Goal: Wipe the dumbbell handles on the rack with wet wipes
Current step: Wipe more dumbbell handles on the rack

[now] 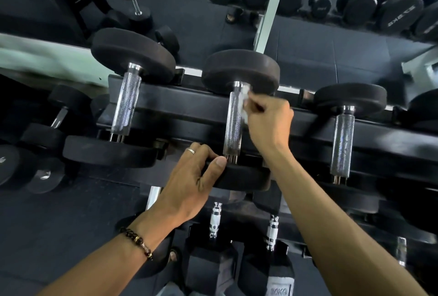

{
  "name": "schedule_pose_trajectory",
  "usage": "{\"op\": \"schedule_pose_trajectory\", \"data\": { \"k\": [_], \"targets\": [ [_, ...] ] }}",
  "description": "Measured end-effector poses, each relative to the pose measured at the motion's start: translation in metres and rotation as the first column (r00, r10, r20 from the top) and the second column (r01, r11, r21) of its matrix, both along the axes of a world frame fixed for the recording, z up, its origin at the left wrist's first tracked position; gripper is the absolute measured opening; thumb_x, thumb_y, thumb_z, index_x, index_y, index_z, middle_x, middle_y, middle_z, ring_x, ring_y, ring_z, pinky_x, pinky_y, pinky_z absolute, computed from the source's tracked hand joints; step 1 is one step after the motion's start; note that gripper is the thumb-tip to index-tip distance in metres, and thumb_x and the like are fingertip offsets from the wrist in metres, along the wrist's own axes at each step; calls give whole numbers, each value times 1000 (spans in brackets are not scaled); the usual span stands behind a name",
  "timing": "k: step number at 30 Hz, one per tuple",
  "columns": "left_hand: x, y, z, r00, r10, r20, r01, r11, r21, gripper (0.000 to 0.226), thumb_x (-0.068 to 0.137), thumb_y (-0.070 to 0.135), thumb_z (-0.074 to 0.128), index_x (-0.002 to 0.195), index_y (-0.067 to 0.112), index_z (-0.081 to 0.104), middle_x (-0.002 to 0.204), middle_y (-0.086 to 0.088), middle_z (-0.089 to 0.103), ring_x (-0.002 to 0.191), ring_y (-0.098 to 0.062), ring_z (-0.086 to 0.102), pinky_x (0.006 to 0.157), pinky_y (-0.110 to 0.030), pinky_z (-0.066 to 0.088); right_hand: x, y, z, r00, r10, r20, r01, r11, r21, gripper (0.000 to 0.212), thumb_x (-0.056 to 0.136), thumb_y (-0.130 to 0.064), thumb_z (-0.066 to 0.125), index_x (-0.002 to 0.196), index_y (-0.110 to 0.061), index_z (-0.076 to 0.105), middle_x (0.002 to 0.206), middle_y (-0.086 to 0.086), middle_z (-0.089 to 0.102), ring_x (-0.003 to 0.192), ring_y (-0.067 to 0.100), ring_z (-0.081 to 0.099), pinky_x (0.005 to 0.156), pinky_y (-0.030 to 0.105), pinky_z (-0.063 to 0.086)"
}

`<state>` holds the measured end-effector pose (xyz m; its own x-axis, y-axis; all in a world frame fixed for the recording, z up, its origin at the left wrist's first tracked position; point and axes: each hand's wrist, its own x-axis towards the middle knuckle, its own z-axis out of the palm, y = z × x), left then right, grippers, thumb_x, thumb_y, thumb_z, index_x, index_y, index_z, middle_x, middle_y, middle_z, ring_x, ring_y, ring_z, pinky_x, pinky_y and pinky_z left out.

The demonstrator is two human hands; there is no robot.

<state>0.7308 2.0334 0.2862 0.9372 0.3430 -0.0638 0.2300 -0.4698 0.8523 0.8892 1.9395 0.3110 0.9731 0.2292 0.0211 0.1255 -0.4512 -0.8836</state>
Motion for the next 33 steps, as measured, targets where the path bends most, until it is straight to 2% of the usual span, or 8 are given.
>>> {"op": "schedule_pose_trajectory", "data": {
  "k": [3, 7, 13, 19, 23, 25, 29, 33],
  "targets": [
    [0, 1, -1, 1000, -2, -1, 2, 1000, 12, 35, 89, 68, 31, 75, 39, 43, 82, 13, 44, 81, -8, 49, 67, -16, 35, 7, 9, -3, 990, -74, -120, 84, 993, 84, 15, 90, -18, 69, 101, -18, 79, 87, -5, 75, 83, 5, 67, 84, 26, 54],
    [0, -2, 0, 1000, 1, 1, -1, 1000, 12, 37, 88, 68, 30, 75, 36, 43, 82, 11, 44, 81, -8, 48, 68, -20, 34, -22, -21, -3, 980, 68, -185, -69, 998, 0, 6, 85, -18, 75, 86, -23, 78, 70, -10, 73, 71, 1, 66, 83, 29, 57],
    [1, 0, 0, 1000, 1, 9, -2, 1000, 18, 36, 89, 67, 31, 74, 36, 42, 80, 11, 43, 78, -8, 47, 66, -17, 33, 21, 4, 6, 994, -4, -106, 15, 995, 100, 32, 80, -6, 78, 64, -32, 67, 70, -15, 71, 75, 1, 70, 80, 24, 57],
    [0, 0, -1, 1000, -16, 24, 15, 999, 52, 45, 87, 77, 24, 75, 37, 41, 80, 15, 42, 79, -6, 48, 65, -15, 33, -14, -46, -5, 878, 338, -338, -393, 913, -110, 22, 72, -6, 83, 60, -19, 70, 65, -5, 72, 61, 3, 64, 64, 24, 51],
    [1, -1, -1, 999, -15, 30, 13, 998, 54, 43, 88, 75, 25, 75, 37, 40, 80, 14, 41, 78, -5, 47, 65, -13, 34, -2, -37, -6, 930, 256, -266, -258, 966, 27, 21, 72, -3, 84, 62, -16, 71, 67, 0, 71, 66, 8, 64, 69, 27, 55],
    [1, -1, -2, 1000, -16, 20, 15, 999, 50, 40, 89, 71, 26, 75, 36, 41, 81, 13, 42, 78, -6, 47, 66, -14, 34, -7, -43, -9, 902, 317, -292, -331, 944, 1, 21, 74, -5, 83, 63, -16, 69, 67, 0, 69, 65, 6, 62, 67, 26, 55],
    [0, -1, -2, 999, -11, 35, 10, 999, 53, 44, 88, 75, 24, 75, 37, 41, 81, 12, 43, 78, -7, 48, 66, -12, 34, -5, -49, -6, 794, 438, -421, -522, 846, -106, 22, 74, -3, 82, 61, -14, 69, 74, 12, 72, 67, 15, 62, 76, 41, 56],
    [0, -1, -3, 1000, -12, 29, 10, 999, 53, 41, 90, 71, 26, 76, 36, 41, 80, 12, 42, 77, -6, 47, 66, -15, 34, 3, -40, -7, 883, 313, -350, -316, 947, 51, 25, 69, 2, 84, 60, -15, 67, 71, 14, 70, 67, 18, 63, 71, 34, 54]
  ]
}}
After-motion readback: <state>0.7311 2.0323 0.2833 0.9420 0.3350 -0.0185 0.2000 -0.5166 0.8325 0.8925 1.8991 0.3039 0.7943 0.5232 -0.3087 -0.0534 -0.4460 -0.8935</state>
